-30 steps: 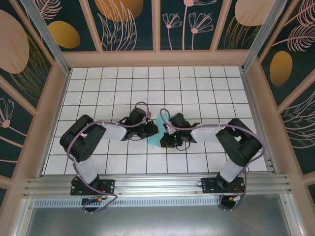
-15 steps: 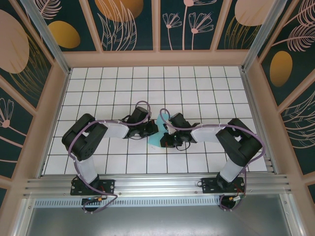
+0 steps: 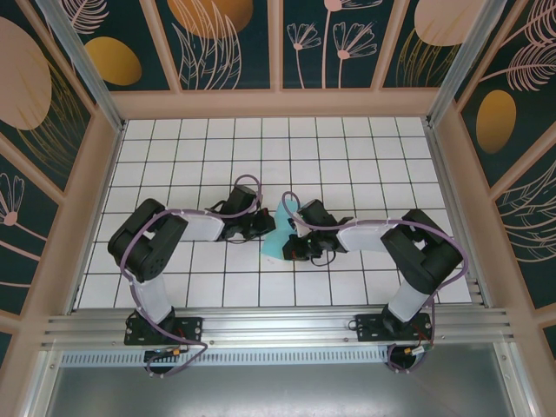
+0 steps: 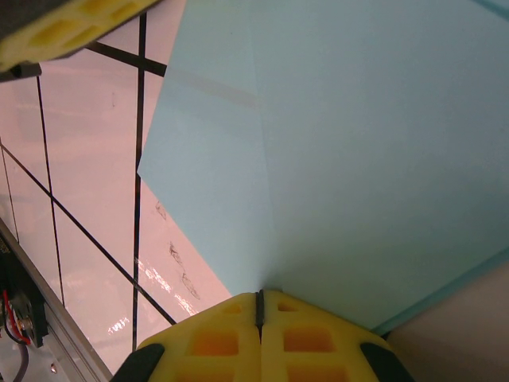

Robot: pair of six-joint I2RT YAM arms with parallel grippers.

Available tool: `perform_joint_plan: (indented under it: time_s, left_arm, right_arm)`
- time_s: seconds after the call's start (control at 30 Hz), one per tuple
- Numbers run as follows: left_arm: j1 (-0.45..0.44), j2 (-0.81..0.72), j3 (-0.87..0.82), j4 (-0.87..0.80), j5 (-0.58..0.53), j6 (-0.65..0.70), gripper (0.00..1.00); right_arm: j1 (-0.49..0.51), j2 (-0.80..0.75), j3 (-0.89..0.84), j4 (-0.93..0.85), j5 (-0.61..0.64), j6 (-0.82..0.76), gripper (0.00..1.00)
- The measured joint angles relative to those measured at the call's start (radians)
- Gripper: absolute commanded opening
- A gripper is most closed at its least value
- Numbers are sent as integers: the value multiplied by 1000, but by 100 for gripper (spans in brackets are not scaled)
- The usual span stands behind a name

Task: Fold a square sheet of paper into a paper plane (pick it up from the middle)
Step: Fold the triangle a second time at the center of the table.

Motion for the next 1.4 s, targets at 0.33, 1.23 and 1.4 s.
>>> perform_joint_plan:
  time_s: [0.33,1.23,1.4]
  left_arm:
    - [25,15,63,-82,-37,6,1]
    - [-2,-85,-11,31,143,22,0]
    - [-19,-21,-3,21,136,27,0]
  right_arm:
    - [0,0,0,0,1,-6,0]
    - [-1,16,31,-39,-2,-7,0]
    - [-1,17,34,-43,-2,-7,0]
